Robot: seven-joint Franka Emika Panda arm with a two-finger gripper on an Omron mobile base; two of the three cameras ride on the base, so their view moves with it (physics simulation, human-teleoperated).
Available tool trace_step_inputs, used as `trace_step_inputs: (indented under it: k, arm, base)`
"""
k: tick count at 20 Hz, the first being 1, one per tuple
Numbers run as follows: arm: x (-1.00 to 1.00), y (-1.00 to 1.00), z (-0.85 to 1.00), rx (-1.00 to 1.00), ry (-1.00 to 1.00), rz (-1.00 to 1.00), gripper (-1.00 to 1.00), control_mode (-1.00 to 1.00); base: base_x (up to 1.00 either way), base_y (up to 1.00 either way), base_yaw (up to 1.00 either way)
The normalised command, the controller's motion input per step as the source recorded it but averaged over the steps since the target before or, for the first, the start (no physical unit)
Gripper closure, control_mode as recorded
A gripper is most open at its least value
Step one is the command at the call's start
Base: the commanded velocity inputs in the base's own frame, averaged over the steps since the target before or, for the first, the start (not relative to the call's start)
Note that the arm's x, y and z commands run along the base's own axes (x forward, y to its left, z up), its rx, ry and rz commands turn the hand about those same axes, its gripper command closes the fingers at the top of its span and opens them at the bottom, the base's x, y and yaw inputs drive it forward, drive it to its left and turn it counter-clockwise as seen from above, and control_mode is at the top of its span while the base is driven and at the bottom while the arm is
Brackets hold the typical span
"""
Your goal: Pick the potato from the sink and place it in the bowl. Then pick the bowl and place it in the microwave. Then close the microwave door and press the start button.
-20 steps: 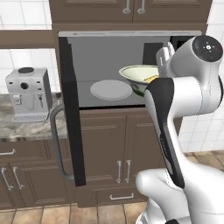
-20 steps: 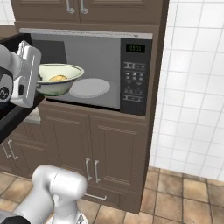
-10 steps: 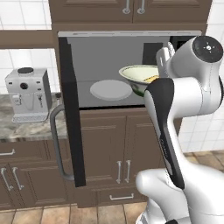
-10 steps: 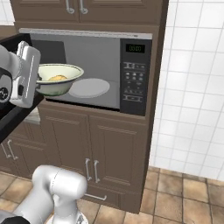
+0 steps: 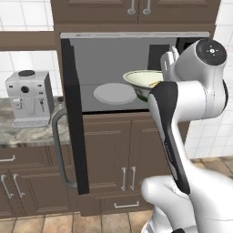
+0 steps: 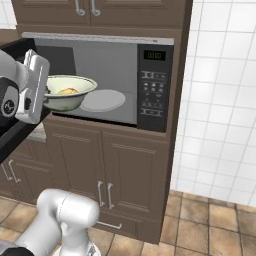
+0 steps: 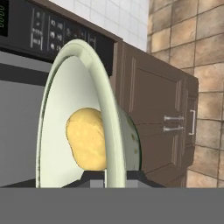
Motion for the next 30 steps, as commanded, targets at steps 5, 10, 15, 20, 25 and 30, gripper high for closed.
trace_step_inputs:
  k: [5,10,15,20,25,30]
  arm:
    - [0.90,-0.13,-0.58,0.00,0.00,0.02,1.00,-1.00]
    - [1.00,-0.01,-0.36,0.00,0.00,0.06,1.00,-1.00]
    - [0.97,0.00,-0.06,0.00,0.01,0.08,1.00,-1.00]
    - [0.90,0.00,0.00,0.00,0.18,0.02,1.00,-1.00]
    - [0.80,0.00,-0.10,-0.01,0.18,0.00,1.00,-1.00]
    - [0.83,0.00,-0.34,-0.05,0.05,0.01,1.00,-1.00]
  base:
    - [0.00,0.00,0.00]
    - [0.00,0.00,0.00]
    - [0.00,0.00,0.00]
    - [0.00,0.00,0.00]
    - [0.00,0.00,0.00]
    - [0.00,0.00,0.00]
